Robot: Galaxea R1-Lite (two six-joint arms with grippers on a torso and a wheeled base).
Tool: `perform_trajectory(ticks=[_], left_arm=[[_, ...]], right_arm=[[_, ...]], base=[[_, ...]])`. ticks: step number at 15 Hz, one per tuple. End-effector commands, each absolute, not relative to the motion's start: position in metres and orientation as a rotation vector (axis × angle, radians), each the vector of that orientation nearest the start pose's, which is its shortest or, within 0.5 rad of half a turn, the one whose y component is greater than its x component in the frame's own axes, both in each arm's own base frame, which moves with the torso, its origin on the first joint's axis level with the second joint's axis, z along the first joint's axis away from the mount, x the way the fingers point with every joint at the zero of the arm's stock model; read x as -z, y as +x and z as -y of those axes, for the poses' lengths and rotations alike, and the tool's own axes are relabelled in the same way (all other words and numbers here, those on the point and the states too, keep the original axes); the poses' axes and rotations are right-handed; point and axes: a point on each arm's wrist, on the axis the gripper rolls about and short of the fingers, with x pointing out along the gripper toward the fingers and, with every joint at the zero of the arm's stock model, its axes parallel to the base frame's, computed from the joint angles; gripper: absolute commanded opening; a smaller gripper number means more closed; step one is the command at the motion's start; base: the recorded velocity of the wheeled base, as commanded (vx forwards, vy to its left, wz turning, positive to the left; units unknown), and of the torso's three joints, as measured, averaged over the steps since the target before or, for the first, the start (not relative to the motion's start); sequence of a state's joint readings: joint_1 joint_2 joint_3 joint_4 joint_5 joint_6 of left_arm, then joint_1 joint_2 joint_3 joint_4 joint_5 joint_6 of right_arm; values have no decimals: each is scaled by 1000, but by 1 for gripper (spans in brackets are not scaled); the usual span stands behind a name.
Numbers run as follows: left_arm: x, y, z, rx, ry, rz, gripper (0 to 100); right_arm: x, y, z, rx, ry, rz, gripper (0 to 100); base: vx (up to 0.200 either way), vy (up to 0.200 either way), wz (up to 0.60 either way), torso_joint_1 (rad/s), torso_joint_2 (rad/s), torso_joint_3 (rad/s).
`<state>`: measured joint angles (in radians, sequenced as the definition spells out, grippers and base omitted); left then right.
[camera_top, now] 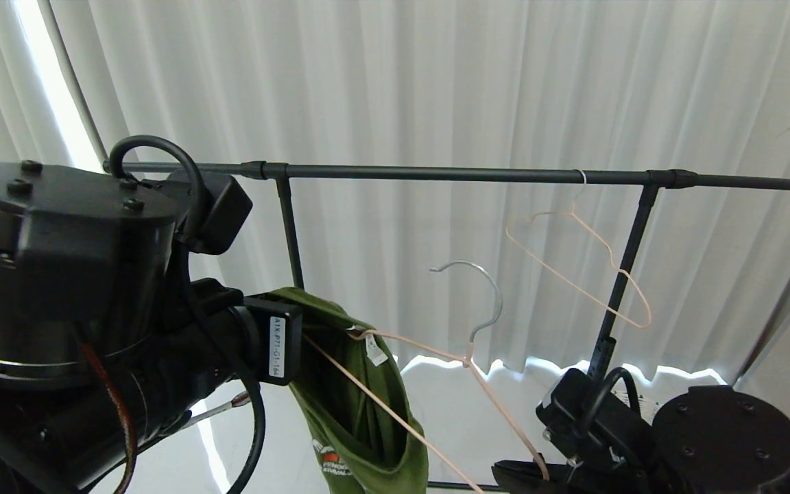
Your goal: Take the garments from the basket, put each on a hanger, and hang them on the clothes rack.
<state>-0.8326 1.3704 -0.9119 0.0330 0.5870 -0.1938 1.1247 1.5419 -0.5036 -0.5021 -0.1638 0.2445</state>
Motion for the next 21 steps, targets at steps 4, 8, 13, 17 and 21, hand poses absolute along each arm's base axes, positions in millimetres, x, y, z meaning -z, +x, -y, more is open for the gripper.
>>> perform_trajectory(ticks=[4,8,13,17,21], left_arm=[[-240,168,151,132,132,-386,0],[-241,168,152,134,130,-382,0],[-243,155,165,219,137,-373,0],[-244,144,174,283,145,-367,0],[-245,130,184,358,150,-360,0]], right_arm=[[-149,87,-187,-896,-123,-549,0],[-152,78,-181,-916,-142,-563,0],[-154,70,-189,-990,-147,-567,0],[-143,71,-201,-1040,-173,-621,0],[-131,80,-218,-1025,-171,-632,0]], base=[[0,0,0,0,0,0],[0,0,0,0,0,0],[0,0,0,0,0,0],[0,0,0,0,0,0],[0,0,0,0,0,0]])
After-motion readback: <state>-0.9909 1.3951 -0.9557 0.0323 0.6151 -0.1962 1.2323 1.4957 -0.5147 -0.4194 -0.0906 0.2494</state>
